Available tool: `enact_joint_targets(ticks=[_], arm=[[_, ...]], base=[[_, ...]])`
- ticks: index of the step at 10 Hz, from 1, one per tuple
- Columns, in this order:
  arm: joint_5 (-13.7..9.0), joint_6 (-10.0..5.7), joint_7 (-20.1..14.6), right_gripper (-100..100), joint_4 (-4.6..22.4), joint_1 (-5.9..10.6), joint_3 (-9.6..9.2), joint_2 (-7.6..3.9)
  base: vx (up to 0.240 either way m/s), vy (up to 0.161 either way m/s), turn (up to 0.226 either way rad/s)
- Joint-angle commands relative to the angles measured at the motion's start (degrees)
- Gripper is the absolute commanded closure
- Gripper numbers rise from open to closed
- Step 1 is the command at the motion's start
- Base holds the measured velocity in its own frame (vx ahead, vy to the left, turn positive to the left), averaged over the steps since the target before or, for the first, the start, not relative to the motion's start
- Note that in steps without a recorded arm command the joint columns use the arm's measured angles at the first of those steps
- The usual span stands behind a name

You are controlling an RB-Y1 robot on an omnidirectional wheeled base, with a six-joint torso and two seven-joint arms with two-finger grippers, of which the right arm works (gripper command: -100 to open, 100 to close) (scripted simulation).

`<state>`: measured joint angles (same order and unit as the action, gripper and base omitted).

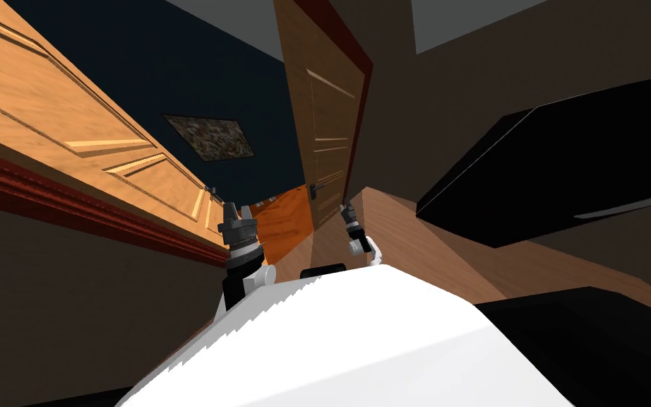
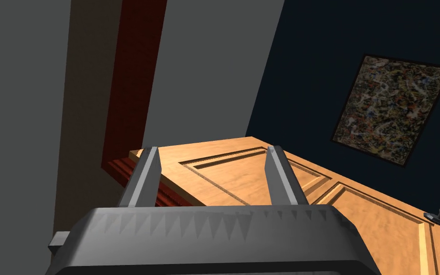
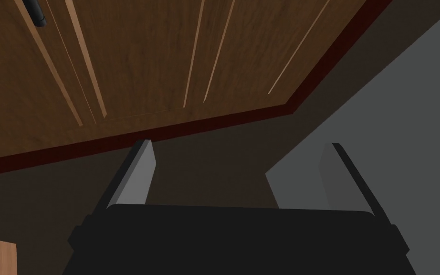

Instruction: Push the door open

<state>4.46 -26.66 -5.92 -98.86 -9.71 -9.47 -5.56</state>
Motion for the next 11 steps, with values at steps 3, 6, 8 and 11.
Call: enact_joint_targets(ticks=[3, 6, 8, 11], arm=[[0.25, 1.02, -1.19, -100, 3.85, 2.48, -0.69, -0.34], [0.50, 1.67, -2.07, -100, 7.16, 4.45, -1.33, -0.46], [0.66, 2.10, -2.65, -100, 9.35, 5.76, -1.75, -0.53], [0.91, 2.73, -3.50, -100, 12.56, 7.68, -2.37, -0.58]], base=[[0.084, -0.057, 0.080], [0.092, -0.065, 0.088], [0.083, -0.067, 0.077], [0.083, -0.063, 0.093]])
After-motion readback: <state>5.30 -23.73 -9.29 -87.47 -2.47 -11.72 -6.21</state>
